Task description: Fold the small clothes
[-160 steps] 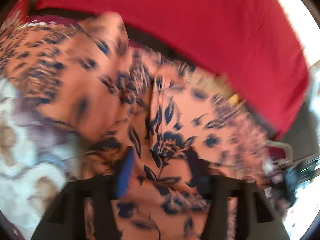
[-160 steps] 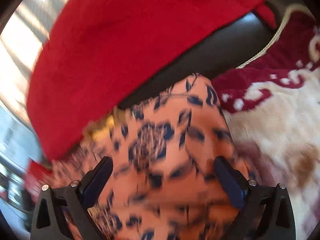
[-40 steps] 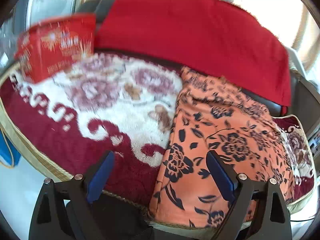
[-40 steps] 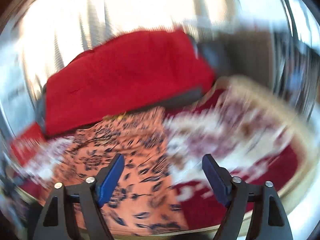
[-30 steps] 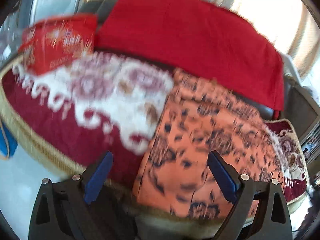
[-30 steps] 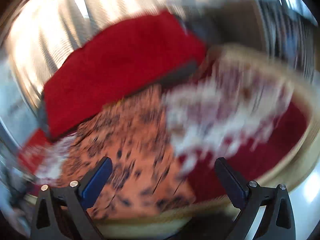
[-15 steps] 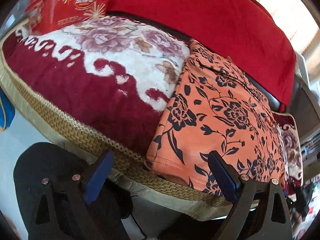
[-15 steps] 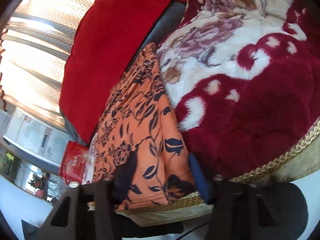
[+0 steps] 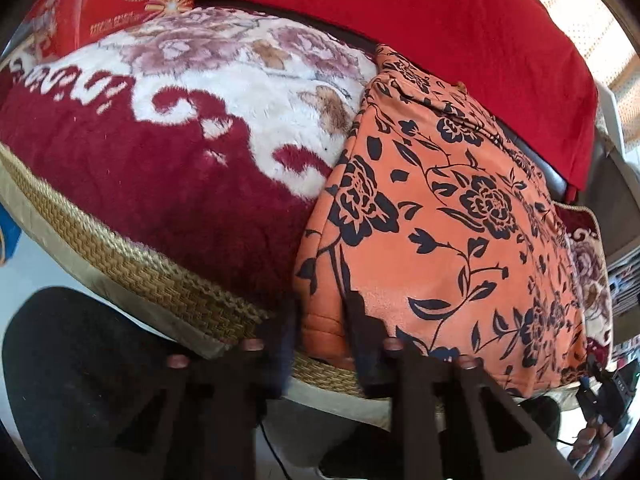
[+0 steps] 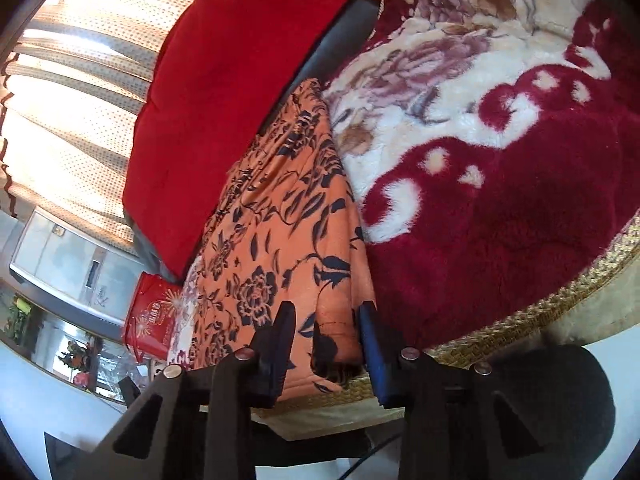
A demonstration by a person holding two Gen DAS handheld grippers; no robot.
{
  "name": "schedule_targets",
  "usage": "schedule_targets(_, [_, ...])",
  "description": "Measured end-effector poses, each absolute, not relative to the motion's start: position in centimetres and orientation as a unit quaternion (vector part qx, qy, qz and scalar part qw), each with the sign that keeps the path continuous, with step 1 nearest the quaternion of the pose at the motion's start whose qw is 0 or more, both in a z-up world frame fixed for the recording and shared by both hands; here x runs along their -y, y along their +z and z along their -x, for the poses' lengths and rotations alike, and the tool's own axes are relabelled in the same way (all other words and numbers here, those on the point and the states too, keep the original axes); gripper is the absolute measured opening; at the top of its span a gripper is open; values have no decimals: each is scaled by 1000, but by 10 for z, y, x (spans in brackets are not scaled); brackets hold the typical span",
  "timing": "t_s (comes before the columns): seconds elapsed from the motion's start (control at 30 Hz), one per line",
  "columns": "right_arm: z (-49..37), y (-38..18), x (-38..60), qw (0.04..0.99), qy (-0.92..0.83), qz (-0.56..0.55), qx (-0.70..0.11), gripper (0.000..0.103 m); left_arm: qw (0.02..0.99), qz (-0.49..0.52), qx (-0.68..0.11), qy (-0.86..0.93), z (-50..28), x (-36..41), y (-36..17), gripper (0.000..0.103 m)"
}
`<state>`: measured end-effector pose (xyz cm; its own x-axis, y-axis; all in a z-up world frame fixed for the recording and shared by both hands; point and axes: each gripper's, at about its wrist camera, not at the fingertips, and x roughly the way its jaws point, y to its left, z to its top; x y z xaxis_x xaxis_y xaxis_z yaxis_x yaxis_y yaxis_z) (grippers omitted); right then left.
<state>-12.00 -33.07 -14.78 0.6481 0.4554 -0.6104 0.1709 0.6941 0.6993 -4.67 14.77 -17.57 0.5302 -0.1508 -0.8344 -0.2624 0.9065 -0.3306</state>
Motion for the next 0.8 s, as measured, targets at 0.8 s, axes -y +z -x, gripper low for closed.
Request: schedule_targets(0.8, [114,-158,338,794,93,-426,-423,12,856,213,-468,60,44,-151,-168,29])
